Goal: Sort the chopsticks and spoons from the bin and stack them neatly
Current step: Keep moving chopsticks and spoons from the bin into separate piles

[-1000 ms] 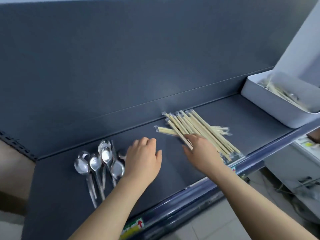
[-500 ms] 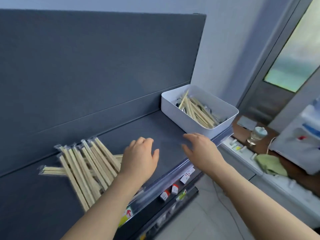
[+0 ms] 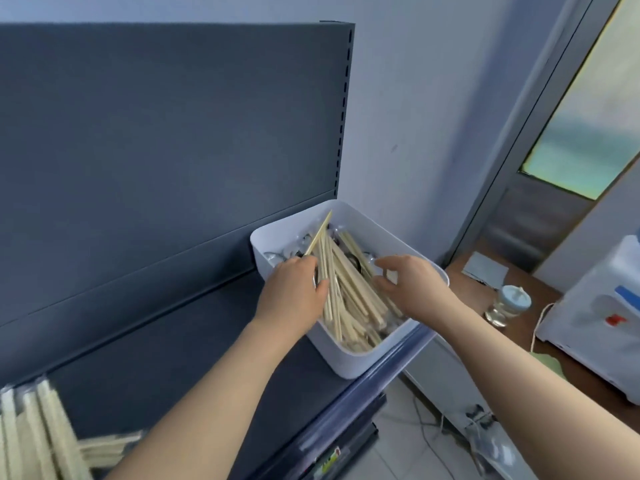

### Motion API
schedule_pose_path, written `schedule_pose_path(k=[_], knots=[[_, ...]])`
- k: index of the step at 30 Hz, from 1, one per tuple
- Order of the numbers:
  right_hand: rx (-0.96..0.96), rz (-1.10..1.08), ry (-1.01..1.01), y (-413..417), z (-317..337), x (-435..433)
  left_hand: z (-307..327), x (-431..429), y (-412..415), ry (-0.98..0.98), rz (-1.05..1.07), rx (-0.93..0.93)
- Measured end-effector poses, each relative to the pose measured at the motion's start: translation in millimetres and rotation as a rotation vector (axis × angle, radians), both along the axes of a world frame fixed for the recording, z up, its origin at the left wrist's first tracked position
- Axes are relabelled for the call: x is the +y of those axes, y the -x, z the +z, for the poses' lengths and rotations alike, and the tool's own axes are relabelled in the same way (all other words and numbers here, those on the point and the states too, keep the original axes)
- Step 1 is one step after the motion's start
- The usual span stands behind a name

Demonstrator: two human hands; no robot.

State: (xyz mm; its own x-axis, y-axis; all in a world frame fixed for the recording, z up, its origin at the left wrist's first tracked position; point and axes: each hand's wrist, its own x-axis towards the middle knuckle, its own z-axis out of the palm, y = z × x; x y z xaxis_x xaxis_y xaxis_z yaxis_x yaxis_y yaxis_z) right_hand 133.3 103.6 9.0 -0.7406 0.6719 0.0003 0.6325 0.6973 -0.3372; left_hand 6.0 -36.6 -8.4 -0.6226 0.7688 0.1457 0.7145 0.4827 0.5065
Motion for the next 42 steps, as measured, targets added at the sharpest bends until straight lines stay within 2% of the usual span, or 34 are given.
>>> schedule_pose_path(k=[5,9,16,21,26,29,37,42], knots=[[-0.061,0.053,0.148,27.2,-11.1,48.9,-11.7,59.2,22.6,0.175,0.031,-0.100],[-0.078,0.137,0.216,47.8,-22.4,74.0,-27.4,82.9,27.2,0.271,0.092,-0.309],[-0.185,0.288,0.352,78.9,-44.1,100.1,-42.3,96.6,34.0,0.378,0.280,-0.379],[-0.261,0.307,0.417,91.9,-56.5,104.0,-37.6,90.6,29.2,0.336,0.395,-0.345],[-0.215,0.306,0.569,92.4,-61.0,112.9,-34.5,88.0,19.8,0.191,0.500,-0.306],[-0.229,0.289,0.593,91.0,-58.7,115.9,-33.7,86.7,15.5,0.159,0.546,-0.307],[-0.109,0.325,0.673,84.0,-47.2,114.1,-28.7,88.3,2.3,0.078,0.565,-0.335],[0.049,0.365,0.672,70.7,-26.3,116.0,-16.8,82.8,-9.2,-0.077,0.549,-0.364]])
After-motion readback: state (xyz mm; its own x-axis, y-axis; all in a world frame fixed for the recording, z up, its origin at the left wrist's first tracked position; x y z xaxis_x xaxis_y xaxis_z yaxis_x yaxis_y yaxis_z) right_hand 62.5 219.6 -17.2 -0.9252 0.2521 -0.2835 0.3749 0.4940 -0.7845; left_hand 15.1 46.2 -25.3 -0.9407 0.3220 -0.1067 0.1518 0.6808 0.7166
